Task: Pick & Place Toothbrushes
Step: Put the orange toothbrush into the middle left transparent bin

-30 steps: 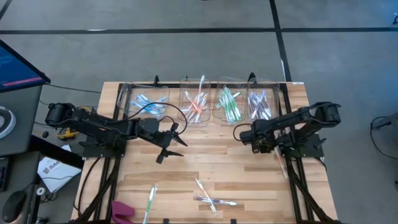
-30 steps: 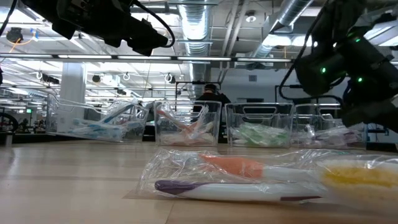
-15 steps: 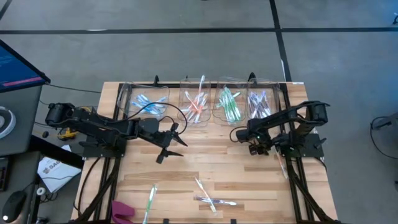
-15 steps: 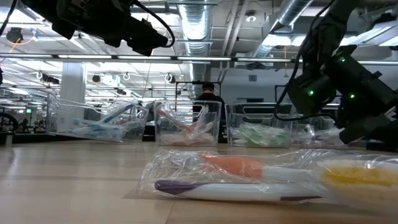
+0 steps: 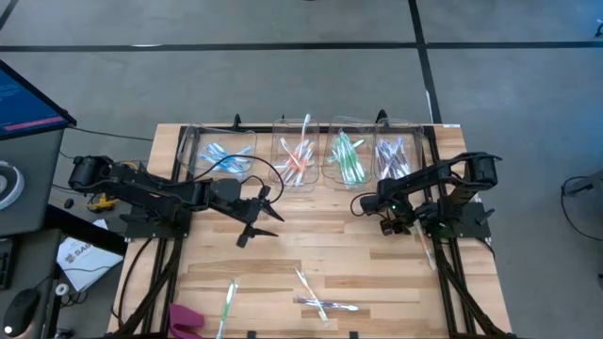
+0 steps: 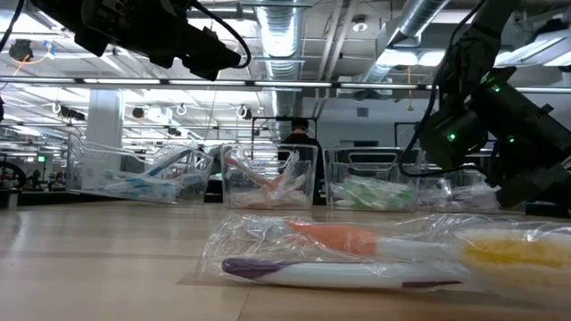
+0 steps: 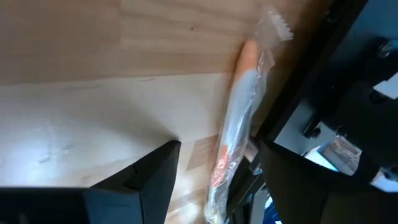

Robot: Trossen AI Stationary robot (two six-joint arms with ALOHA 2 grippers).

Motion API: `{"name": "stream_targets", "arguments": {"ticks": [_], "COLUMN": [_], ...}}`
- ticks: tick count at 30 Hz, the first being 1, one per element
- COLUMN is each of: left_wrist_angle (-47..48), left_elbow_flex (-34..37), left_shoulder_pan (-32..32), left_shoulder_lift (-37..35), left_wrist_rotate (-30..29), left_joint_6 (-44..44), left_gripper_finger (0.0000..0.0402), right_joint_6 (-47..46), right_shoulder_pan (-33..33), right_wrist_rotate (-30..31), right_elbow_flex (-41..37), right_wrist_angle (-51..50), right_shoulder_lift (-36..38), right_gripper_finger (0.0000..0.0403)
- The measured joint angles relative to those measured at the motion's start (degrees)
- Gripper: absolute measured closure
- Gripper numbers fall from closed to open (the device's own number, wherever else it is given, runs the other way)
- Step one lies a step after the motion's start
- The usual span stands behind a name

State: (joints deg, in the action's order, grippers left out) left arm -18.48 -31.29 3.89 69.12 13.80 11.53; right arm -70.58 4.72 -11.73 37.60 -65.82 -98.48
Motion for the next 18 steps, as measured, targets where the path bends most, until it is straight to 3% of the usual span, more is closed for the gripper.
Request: {"name": "stream_targets", "arguments": {"ticks": [18], "left_wrist_angle": [-0.04], "left_elbow_flex": [1.25], "left_shoulder_pan": [0.01], "left_shoulder_lift": [0.0], "left_wrist_rotate": [0.0], "left_joint_6": [-1.55], "left_gripper_finger": [0.0192], "right_joint_6": [7.72], "right_shoulder_pan": [0.19], "right_wrist_rotate": [-1.59], "right_elbow_flex": [-1.02], "right_wrist_angle": [0.93], "right_shoulder_lift": [-0.15], "right_gripper_finger": [0.0177]}}
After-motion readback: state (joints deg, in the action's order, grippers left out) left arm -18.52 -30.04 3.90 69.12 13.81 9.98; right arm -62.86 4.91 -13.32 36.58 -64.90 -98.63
